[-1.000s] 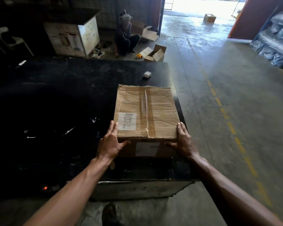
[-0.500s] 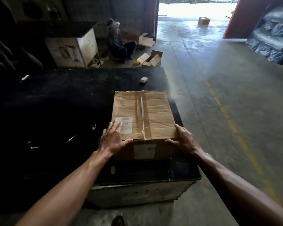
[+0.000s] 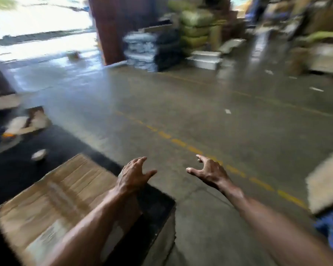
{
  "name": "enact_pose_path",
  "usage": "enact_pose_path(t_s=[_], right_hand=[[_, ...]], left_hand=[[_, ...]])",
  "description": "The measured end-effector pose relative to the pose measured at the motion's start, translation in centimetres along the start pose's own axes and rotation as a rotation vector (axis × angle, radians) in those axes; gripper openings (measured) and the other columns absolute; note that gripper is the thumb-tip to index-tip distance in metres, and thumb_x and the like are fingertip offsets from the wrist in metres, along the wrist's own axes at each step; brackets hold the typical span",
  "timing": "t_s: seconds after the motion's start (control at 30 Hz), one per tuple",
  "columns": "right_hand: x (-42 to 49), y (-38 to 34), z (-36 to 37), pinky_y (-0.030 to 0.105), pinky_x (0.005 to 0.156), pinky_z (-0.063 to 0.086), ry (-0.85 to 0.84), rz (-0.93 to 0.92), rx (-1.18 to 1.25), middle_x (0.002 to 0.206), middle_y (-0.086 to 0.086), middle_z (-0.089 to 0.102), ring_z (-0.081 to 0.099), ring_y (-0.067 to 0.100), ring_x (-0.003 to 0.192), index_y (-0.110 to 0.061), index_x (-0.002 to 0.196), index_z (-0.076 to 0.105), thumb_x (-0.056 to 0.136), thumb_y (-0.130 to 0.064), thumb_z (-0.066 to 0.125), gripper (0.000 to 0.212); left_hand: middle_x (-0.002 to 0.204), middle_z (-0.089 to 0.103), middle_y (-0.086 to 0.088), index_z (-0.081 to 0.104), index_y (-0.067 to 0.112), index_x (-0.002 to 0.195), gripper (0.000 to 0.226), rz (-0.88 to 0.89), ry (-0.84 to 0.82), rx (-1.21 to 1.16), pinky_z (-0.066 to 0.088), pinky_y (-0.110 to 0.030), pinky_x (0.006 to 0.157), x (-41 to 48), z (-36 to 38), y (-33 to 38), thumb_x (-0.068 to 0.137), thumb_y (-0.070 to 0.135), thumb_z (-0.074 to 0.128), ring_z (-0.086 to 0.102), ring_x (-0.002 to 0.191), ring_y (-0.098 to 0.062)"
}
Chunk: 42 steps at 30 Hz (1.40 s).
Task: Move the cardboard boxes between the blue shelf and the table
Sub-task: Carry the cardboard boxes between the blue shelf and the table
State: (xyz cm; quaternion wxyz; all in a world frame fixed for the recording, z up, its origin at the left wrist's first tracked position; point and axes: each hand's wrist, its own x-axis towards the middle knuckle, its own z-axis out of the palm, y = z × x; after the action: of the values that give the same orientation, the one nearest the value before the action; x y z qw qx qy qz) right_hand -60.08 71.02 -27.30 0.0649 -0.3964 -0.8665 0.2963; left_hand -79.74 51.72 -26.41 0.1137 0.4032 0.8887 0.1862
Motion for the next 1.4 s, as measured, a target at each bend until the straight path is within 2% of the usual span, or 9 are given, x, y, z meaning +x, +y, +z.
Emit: enact_pose_path(t_s=[0.3,0.5,0.6,0.7,0.83,0.93,1.07,1.3,1.4], right_hand=[[-20.0,9.5,-5.4,0.035,0.101,0.046,0.398,0.713,0.037,0.140,0.007,0.057,0.055,0.024,0.128,-0.019,0.143,0.048,0.069,-0.077,0.061,0.096],[-34.1,9.7,-10.1,0.037,0.086,0.049,0.614,0.927,-0.070,0.119,0.006,0.067,0.062,0.029,0.112,-0.021,0.114,0.061,0.071,-0.069,0.063,0.065],[-41.6,8.5,-11.9,0.037,0.094,0.047,0.652,0.999,-0.132,0.129,0.006,0.063,0.058,0.028,0.120,-0.022,0.128,0.057,0.076,-0.063,0.062,0.066],[-50.1,6.4,-13.2,0.039,0.102,0.045,0.690,1.068,-0.180,0.140,0.007,0.055,0.053,0.028,0.127,-0.019,0.143,0.046,0.080,-0.057,0.063,0.075],[-61.9,2.5,-13.2,0.039,0.099,0.047,0.852,1.139,-0.263,0.135,0.010,0.059,0.055,0.030,0.124,-0.014,0.132,0.055,0.079,-0.053,0.065,0.066],[-69.7,-0.7,-12.5,0.037,0.085,0.049,0.982,1.176,-0.365,0.118,0.013,0.065,0.061,0.033,0.111,-0.013,0.113,0.061,0.080,-0.048,0.066,0.049],[-77.7,-4.8,-11.9,0.036,0.079,0.050,1.091,1.285,-0.399,0.112,0.011,0.067,0.063,0.031,0.106,-0.015,0.107,0.063,0.076,-0.047,0.068,0.045],[-89.7,-10.9,-10.6,0.037,0.088,0.047,1.281,1.429,-0.620,0.108,0.012,0.064,0.058,0.032,0.106,-0.010,0.102,0.062,0.078,-0.047,0.068,0.044],[-92.9,-13.0,-10.4,0.042,0.099,0.044,1.320,1.442,-0.783,0.120,0.011,0.060,0.051,0.032,0.115,-0.010,0.121,0.059,0.076,-0.046,0.070,0.059]], left_hand=[[0.132,0.060,-0.013,0.048,0.020,0.142,0.068,0.423,-0.345,-0.149,0.046,-0.038,0.093,-0.6,7.2,17.9,0.087,0.056,0.063,0.055,0.122,-0.032],[0.138,0.058,-0.008,0.057,0.018,0.136,0.065,0.707,-0.527,-0.184,0.043,-0.038,0.098,-9.6,9.3,30.0,0.085,0.058,0.063,0.053,0.127,-0.030],[0.129,0.064,-0.011,0.065,0.016,0.123,0.054,0.857,-0.592,-0.189,0.045,-0.035,0.094,-15.7,9.4,34.2,0.085,0.054,0.066,0.058,0.120,-0.029],[0.104,0.071,-0.011,0.065,0.021,0.091,0.024,1.014,-0.647,-0.205,0.045,-0.032,0.080,-22.8,8.6,37.1,0.087,0.044,0.068,0.064,0.104,-0.029],[0.110,0.071,-0.011,0.069,0.013,0.116,0.041,1.169,-0.708,-0.277,0.049,-0.030,0.080,-33.4,6.6,39.4,0.088,0.042,0.068,0.066,0.105,-0.030],[0.118,0.069,-0.011,0.066,0.011,0.124,0.045,1.278,-0.703,-0.347,0.050,-0.036,0.090,-41.3,4.5,40.4,0.089,0.040,0.068,0.063,0.112,-0.029],[0.120,0.068,-0.009,0.062,0.013,0.129,0.049,1.398,-0.755,-0.449,0.045,-0.029,0.087,-50.4,1.4,41.3,0.090,0.042,0.066,0.061,0.114,-0.026],[0.113,0.071,-0.007,0.061,0.013,0.129,0.059,1.653,-0.866,-0.616,0.048,-0.026,0.079,-63.4,-3.5,43.1,0.082,0.047,0.073,0.067,0.101,-0.019],[0.125,0.067,-0.006,0.054,0.013,0.135,0.059,1.757,-0.869,-0.697,0.051,-0.031,0.092,-67.8,-4.9,43.0,0.087,0.044,0.069,0.065,0.112,-0.019]])
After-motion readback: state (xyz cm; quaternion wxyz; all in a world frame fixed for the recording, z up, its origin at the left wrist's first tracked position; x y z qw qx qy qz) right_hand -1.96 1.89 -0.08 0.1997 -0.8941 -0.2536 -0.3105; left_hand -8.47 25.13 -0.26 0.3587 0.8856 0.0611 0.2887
